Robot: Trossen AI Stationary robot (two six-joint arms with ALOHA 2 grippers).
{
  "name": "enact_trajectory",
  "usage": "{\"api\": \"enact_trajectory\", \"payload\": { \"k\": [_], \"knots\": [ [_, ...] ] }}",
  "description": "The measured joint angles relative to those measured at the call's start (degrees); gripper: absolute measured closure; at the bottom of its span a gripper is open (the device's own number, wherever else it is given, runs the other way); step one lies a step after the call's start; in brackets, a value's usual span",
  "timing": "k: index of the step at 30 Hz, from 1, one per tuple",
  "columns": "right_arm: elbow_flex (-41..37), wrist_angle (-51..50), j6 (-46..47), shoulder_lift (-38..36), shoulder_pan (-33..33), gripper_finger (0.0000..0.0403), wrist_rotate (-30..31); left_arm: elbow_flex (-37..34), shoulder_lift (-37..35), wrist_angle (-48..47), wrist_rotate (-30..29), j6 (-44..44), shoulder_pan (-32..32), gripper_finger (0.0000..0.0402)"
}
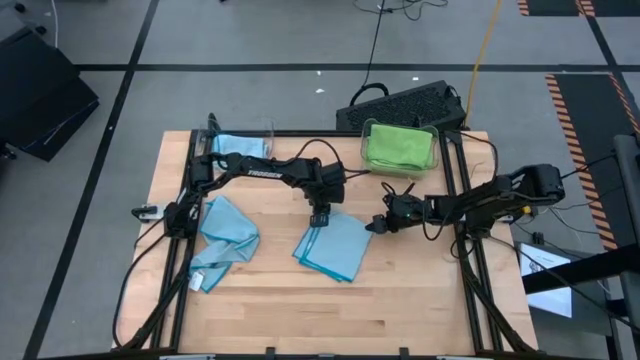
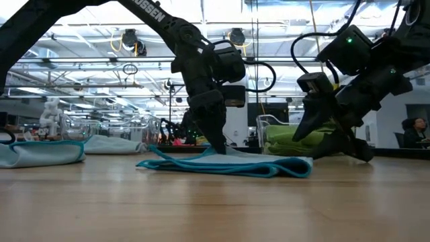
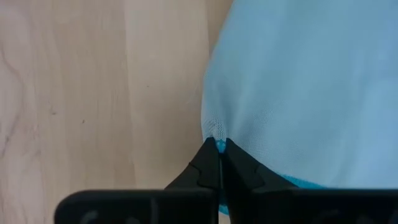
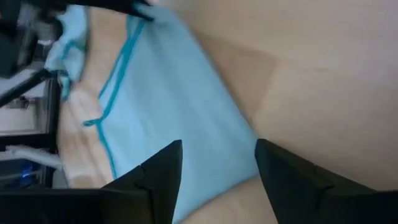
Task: Sort microfiber towel by color & place in baskets
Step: Fold the right blue towel
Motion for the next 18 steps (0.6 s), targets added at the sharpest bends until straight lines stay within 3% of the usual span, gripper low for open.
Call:
{"api": "enact_trajectory", "payload": {
  "k": [8, 18],
  "knots": [
    [0.0, -6.6, -1.3, -4.5, -2.4, 0.0170, 0.1, 0.0, 0.0, 0.0, 0.0, 0.6, -0.5, 0.0395],
    [0.5, 2.9, -4.2, 3.1, -1.9, 0.0173, -3.8, 0.0, 0.0, 0.0, 0.0, 0.8, -0.7, 0.0398]
  ]
}}
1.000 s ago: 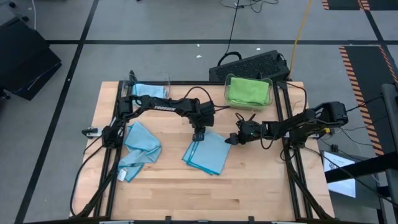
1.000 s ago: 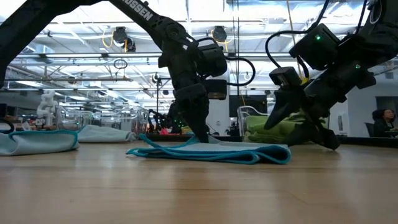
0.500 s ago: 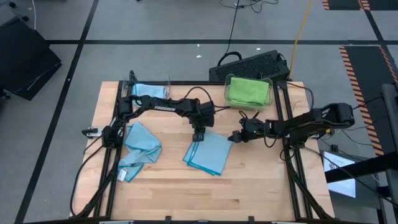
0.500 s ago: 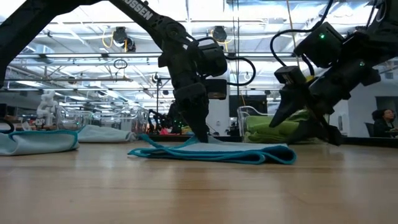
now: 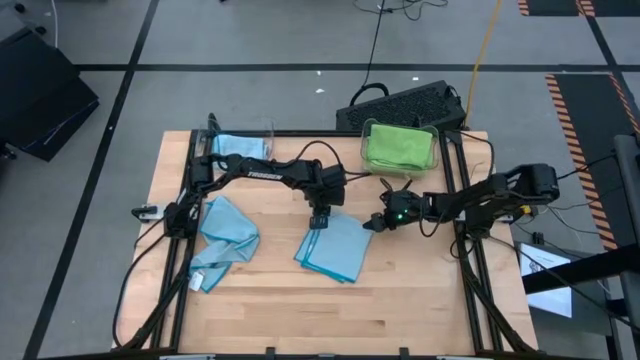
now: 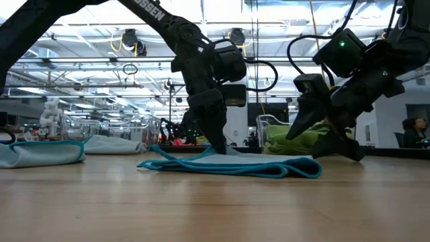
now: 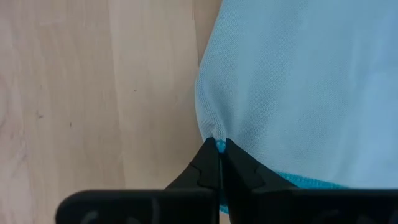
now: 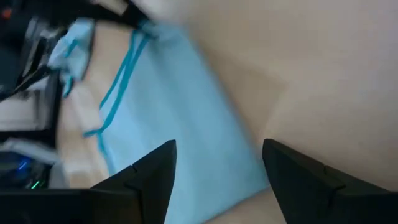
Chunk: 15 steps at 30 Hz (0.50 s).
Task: Sort microfiber towel by color & place in baskets
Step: Fold the right blue towel
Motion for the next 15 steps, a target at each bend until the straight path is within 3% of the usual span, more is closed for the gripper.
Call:
{"api": "enact_trajectory", "payload": {
  "k": [8, 15],
  "knots": [
    [0.0, 1.1, 0.0, 1.9, 2.8, 0.0203, -2.1, 0.0, 0.0, 0.0, -0.2, -0.3, 0.0, 0.0397],
    [-0.1, -1.1, -0.3, 2.0, 4.0, 0.0249, 1.0, 0.0, 0.0, 0.2, -0.2, -0.8, 0.0, 0.0397]
  ]
}}
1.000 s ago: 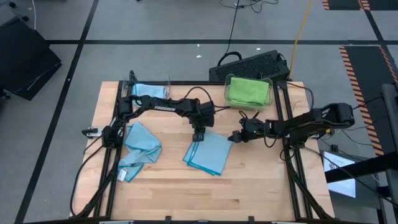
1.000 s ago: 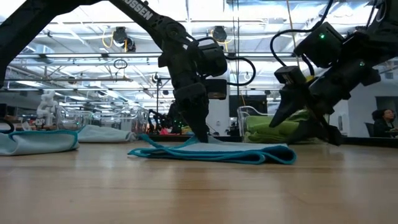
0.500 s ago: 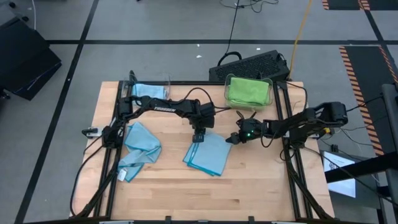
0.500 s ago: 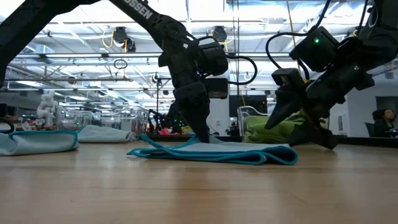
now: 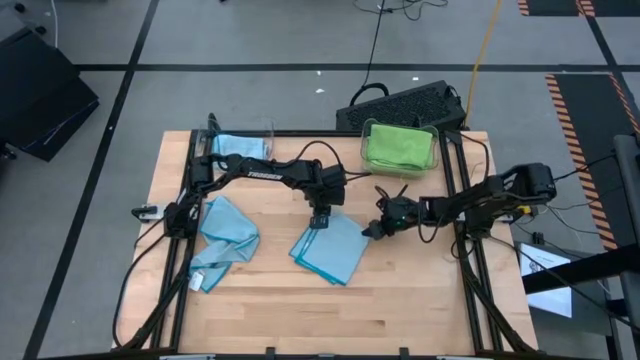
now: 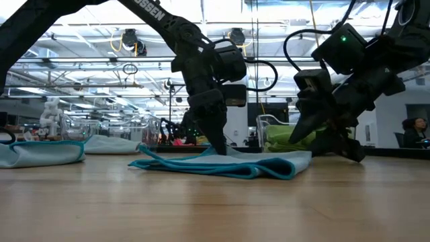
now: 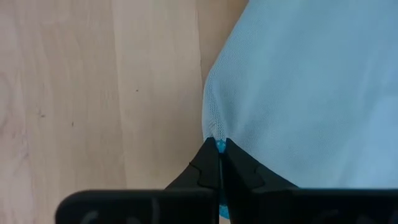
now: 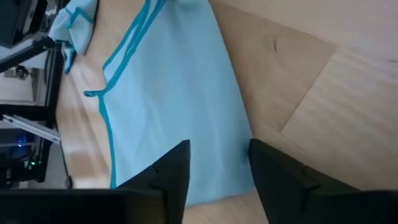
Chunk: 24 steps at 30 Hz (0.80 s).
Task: Sort microfiber towel by color & place in baskets
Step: Fold the right blue towel
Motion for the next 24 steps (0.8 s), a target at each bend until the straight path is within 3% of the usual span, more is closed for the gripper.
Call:
{"api": "enact_trajectory", "payload": {
  "k": [13, 19, 24],
  "knots": [
    [0.8, -4.9, -0.8, 0.0, 5.0, 0.0264, 3.1, 0.0, 0.0, 0.9, 0.0, -1.9, 0.0, 0.0397],
    [0.8, -5.4, -0.6, 1.5, 5.1, 0.0308, 3.0, 0.0, 0.0, 1.0, 0.0, -2.8, -0.1, 0.0398],
    [0.8, -5.3, -1.0, 2.7, 5.1, 0.0373, 2.6, -0.1, 0.0, 1.0, 0.0, -3.8, 0.0, 0.0398]
  ]
}}
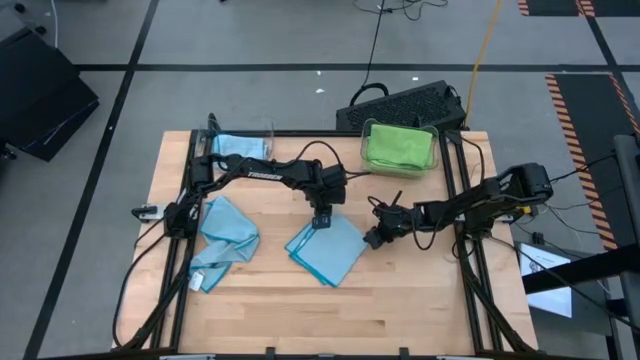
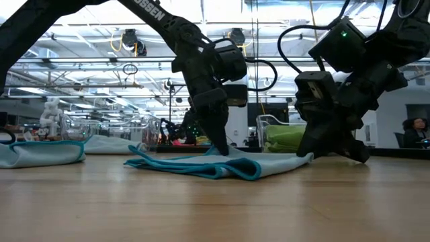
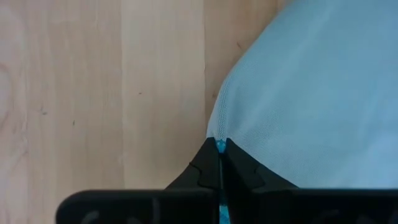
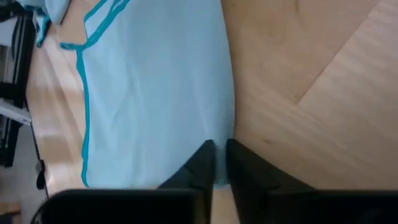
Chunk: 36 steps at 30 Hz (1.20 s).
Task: Sort microfiber towel by color & place in baskets
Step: Fold the right blue towel
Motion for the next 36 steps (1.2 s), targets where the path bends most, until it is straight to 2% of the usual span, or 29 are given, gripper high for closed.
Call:
{"api": "enact_trajectory", "payload": {
  "k": [2, 7, 12, 21, 28, 31, 36],
  "knots": [
    [0.0, -0.1, -1.1, -0.4, -0.5, 0.0394, -1.2, 0.0, 0.0, 0.1, 0.0, -0.7, 0.0, 0.0398],
    [0.0, -2.3, -1.9, -3.5, -2.2, 0.0397, -3.4, 0.0, -1.2, 0.2, 0.1, -1.9, -0.2, 0.0399],
    [-0.2, -8.4, -4.7, -11.6, -3.8, 0.0400, -2.1, 0.1, -5.3, 1.9, -0.3, -2.2, -0.5, 0.0399],
    [-0.2, -15.0, -6.2, -28.0, -5.0, 0.0401, 0.3, 0.1, -12.8, 4.5, -5.6, -1.4, -0.5, 0.0398],
    [-0.2, -17.8, -6.6, -34.0, -5.0, 0.0399, 0.5, 0.1, -13.9, 5.5, -6.0, -2.4, -0.5, 0.0398],
    [-0.2, -17.9, -6.6, -34.1, -5.0, 0.0372, 2.0, 0.1, -13.9, 6.2, -6.3, -2.9, -0.4, 0.0399],
    [-0.2, -18.1, -8.5, -34.4, -5.0, 0.0278, 3.2, 0.1, -13.9, 6.2, -6.4, -2.9, -0.4, 0.0399]
  ]
}}
